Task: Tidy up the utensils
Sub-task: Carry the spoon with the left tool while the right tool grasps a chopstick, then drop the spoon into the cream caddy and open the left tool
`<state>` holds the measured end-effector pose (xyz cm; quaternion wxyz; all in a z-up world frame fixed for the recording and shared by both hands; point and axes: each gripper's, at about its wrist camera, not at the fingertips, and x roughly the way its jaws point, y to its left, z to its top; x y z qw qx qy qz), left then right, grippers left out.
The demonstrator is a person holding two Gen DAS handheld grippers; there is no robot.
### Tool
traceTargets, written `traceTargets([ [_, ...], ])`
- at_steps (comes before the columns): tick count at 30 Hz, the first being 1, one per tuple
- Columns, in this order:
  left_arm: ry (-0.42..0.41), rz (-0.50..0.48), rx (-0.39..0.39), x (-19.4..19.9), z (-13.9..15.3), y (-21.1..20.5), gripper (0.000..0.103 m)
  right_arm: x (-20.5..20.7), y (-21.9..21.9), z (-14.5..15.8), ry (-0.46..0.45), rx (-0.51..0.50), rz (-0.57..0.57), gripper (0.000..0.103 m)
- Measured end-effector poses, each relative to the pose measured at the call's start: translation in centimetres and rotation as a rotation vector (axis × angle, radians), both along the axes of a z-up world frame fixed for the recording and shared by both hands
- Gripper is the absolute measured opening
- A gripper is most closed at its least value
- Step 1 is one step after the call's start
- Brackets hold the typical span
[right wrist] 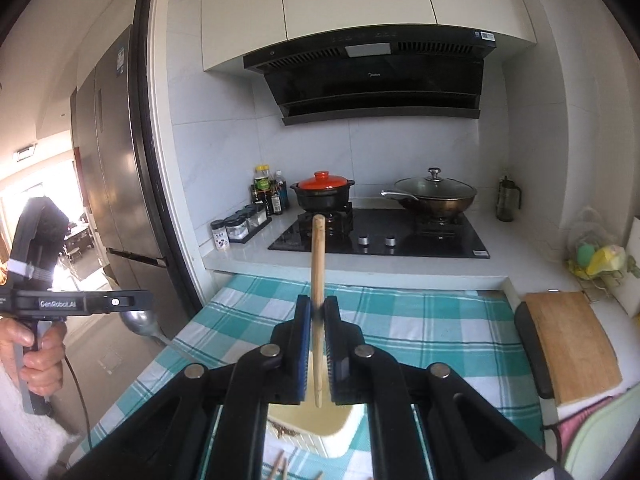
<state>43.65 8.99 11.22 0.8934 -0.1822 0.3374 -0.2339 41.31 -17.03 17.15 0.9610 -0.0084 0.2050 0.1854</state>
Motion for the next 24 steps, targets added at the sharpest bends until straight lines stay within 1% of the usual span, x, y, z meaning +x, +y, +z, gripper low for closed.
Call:
traceTargets([
  [3,0.024,-0.003,-0.064,1.7,-0.1,-0.9,0.005,1.4,0.7,-0.6,-0.003,0.01,0.009,0.007],
  [5,0.052,-0.006,-0.11,3.1,-0.8,-1.8,0.005,2.3,1.0,-1.4,0.007,0.003,0.007,0.007],
  [7,0.074,0.0,-0.137,4.0,-1.8,-2.4,0.005,3.7,1.3,-2.8,0.038,-0.001,0.01,0.007],
  [9,0.107,0.016,-0.161,5.3,-3.4,-3.0,0.005,4.9,1.3,-4.4,0.073,-0.006,0.012,0.007],
  [11,0.143,0.034,-0.165,6.5,-5.1,-3.5,0.005,6.7,1.7,-6.8,0.158,-0.023,0.024,0.007],
  [14,0.217,0.068,-0.135,8.2,-8.5,-4.0,0.005,8.8,2.1,-10.1,0.278,-0.042,0.035,0.007],
  [17,0.26,0.125,-0.088,9.7,-10.7,-4.0,0.006,10.4,3.0,-12.4,0.345,-0.082,0.043,0.007],
  [18,0.272,0.15,-0.068,10.1,-11.0,-4.0,0.012,10.8,3.3,-13.0,0.353,-0.096,0.041,0.008],
  [19,0.282,0.18,-0.039,10.5,-11.1,-3.9,0.021,11.1,3.5,-13.2,0.355,-0.108,0.038,0.009],
  [20,0.283,0.195,-0.026,10.6,-11.0,-3.6,0.041,11.4,3.7,-13.2,0.343,-0.11,0.033,0.014],
  [21,0.268,0.218,-0.004,10.5,-10.4,-3.3,0.057,11.4,3.7,-13.1,0.334,-0.112,0.026,0.033],
  [22,0.245,0.24,0.018,10.2,-9.8,-3.0,0.061,11.3,3.5,-12.5,0.311,-0.107,0.008,0.042],
  [23,0.206,0.257,0.048,9.5,-8.7,-2.6,0.067,11.1,3.2,-11.7,0.285,-0.096,-0.008,0.05],
  [24,0.183,0.257,0.068,8.9,-7.9,-2.3,0.073,10.4,2.7,-10.6,0.254,-0.08,-0.022,0.05],
])
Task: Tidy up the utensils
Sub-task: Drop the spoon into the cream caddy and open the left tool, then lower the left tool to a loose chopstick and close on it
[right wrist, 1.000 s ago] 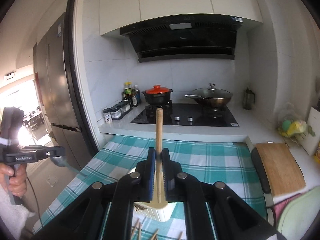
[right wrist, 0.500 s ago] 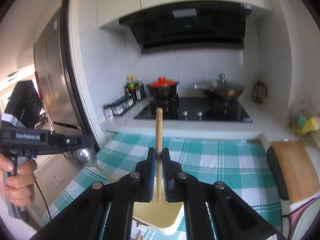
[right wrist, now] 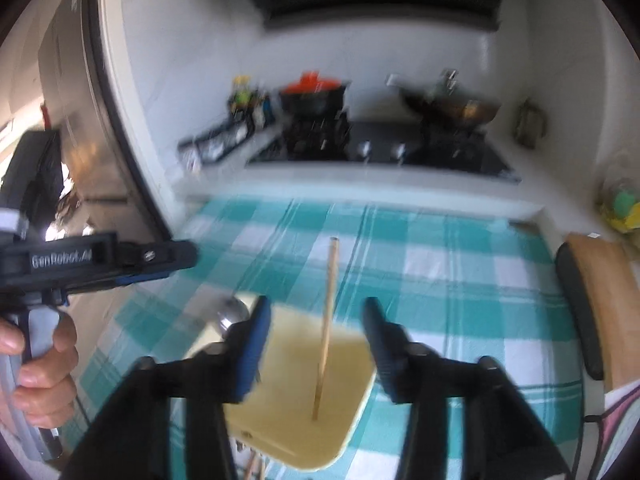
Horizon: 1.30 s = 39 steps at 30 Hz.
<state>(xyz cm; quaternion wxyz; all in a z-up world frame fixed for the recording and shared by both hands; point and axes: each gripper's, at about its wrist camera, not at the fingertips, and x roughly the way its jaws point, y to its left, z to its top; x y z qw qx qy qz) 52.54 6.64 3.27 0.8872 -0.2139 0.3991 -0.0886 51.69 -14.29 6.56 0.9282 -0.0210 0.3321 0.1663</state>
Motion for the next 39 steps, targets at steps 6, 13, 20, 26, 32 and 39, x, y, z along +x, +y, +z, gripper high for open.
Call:
traceTargets([
  [6,-0.106,-0.013,0.242,-7.7,2.7,1.6,0.098,-5.4,-2.3,2.7,-0.024,-0.029,0.011,0.051],
  [13,-0.07,-0.024,0.302,-20.0,-5.8,3.3,0.099,-17.7,-7.1,-3.9,0.004,-0.221,0.017,0.055],
  [20,0.108,-0.009,0.392,-26.6,-16.0,-0.1,0.099,-25.5,-11.9,-15.6,0.123,-0.233,-0.151,0.055],
  [26,0.122,0.009,0.449,-28.9,-17.8,-4.3,0.102,-28.0,-13.0,-20.4,0.134,-0.187,-0.279,0.055],
  [32,0.143,0.055,0.37,-27.7,-18.2,-6.1,0.102,-28.1,-12.4,-20.8,0.119,-0.194,-0.273,0.056],
  [39,0.136,0.075,0.417,-23.8,-18.9,-10.1,0.102,-28.6,-12.4,-20.9,0.113,-0.194,-0.28,0.056],
])
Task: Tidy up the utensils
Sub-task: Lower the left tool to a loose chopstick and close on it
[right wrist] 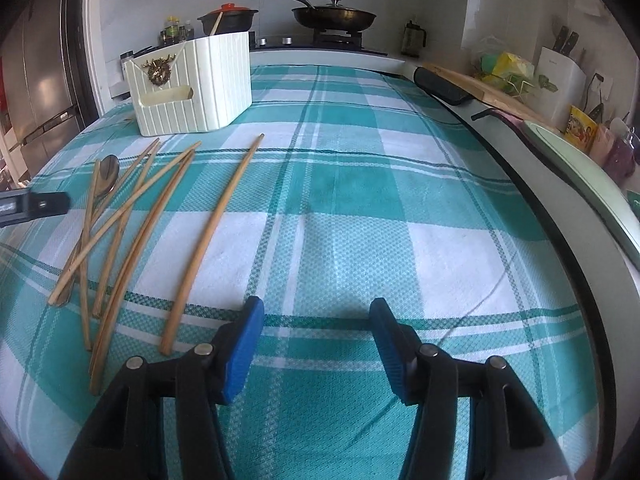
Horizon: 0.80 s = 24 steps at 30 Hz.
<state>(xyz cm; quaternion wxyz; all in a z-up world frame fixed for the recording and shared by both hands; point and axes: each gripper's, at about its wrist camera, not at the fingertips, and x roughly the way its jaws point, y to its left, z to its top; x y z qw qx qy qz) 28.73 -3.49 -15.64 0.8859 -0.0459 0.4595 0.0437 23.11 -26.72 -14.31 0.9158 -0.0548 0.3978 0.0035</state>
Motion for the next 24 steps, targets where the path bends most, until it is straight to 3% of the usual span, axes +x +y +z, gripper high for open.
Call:
traceTargets([
  [2,0.028,0.001,0.045,0.8,-1.1,-0.8,0.102,0.0,0.0,0.0,-0.001,0.0,0.0,0.056],
  [8,0.045,-0.033,0.052,-0.5,-1.7,0.3,0.102,0.0,0.0,0.0,-0.004,0.002,0.002,0.056],
  [19,0.056,-0.105,-0.068,-2.4,-1.2,4.0,0.102,0.1,0.0,0.0,-0.003,0.004,0.002,0.056],
  [24,0.062,-0.116,-0.032,-2.9,-1.3,4.8,0.102,0.1,0.0,0.0,-0.003,0.002,0.003,0.056],
])
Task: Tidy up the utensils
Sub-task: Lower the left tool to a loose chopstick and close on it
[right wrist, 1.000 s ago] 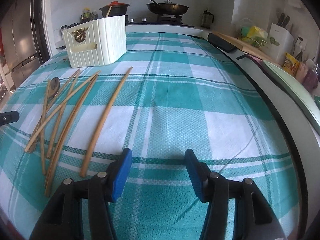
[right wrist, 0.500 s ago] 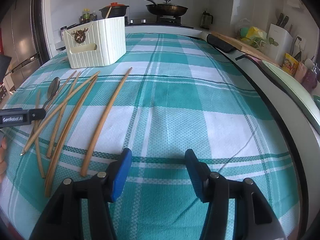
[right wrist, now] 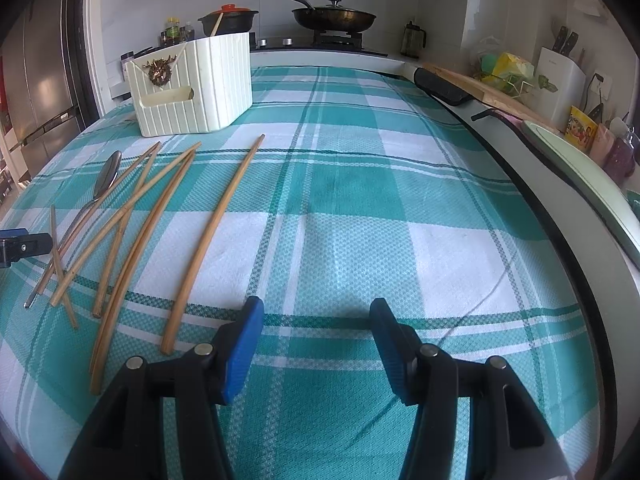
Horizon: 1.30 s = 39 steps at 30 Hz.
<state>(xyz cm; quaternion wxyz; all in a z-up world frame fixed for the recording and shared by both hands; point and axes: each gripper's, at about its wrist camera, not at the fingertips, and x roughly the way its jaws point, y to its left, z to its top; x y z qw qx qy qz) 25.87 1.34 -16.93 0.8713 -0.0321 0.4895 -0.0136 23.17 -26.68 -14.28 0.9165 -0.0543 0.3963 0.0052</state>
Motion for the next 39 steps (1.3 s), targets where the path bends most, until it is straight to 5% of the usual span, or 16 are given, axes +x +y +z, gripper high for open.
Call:
traceTargets([
  [5,0.029,0.019,0.031,-0.2,-0.5,1.3,0.102,0.0,0.0,0.0,0.0,0.002,0.0,0.056],
  [10,0.025,0.099,-0.108,0.4,0.1,1.7,0.102,0.0,0.0,0.0,0.001,0.002,0.0,0.056],
  [17,0.032,0.071,0.05,0.6,-0.8,-1.5,0.102,0.0,0.0,0.0,0.0,0.004,-0.001,0.056],
  [24,0.042,-0.005,0.007,-1.5,-0.4,1.7,0.102,0.0,0.0,-0.1,-0.001,0.005,-0.001,0.056],
  [32,0.059,-0.03,0.054,-1.7,-0.7,3.7,0.102,0.0,0.1,0.0,-0.001,0.003,-0.002,0.056],
  [39,0.072,0.041,-0.033,-1.6,-0.4,6.1,0.101,0.0,0.0,-0.1,0.0,0.006,0.0,0.056],
])
